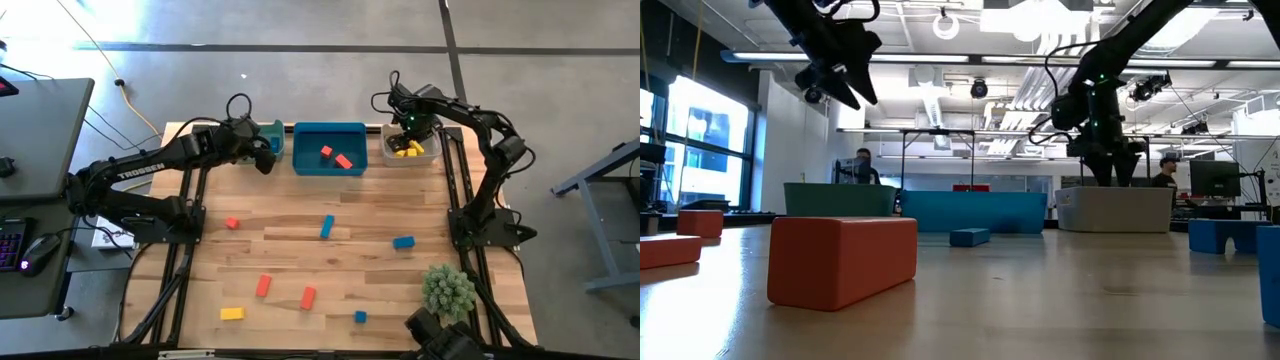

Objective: Sort & place blocks by color
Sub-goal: Put the orange block into the blue bin

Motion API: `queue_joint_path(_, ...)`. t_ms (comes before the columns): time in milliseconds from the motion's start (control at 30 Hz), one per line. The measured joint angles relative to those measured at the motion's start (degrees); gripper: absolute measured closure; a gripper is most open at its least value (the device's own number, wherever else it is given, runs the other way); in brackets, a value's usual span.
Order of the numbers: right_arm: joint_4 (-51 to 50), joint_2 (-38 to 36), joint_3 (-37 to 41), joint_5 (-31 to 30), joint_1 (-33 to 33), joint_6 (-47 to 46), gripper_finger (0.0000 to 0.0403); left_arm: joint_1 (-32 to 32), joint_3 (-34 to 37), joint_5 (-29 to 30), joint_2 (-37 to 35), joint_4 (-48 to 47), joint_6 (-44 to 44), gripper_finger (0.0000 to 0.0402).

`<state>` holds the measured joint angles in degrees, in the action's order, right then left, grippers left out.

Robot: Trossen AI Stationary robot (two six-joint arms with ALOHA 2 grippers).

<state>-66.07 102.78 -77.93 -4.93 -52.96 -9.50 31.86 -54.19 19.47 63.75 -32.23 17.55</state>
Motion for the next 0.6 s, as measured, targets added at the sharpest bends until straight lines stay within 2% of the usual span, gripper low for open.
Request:
queue_joint_path(300,0.05,-5.98,0.00,-0.83,5.24,-4.93,0.0167,-0.99,0.00,-6.73,0.00,-0.36,2.03,0.0174)
queue_joint_path(600,0.75,-9.99,0.00,-2.49,12.10,-10.08,0.0167,-8.38,0.00,-7.04,0.00,-6.31,7.64,0.0174)
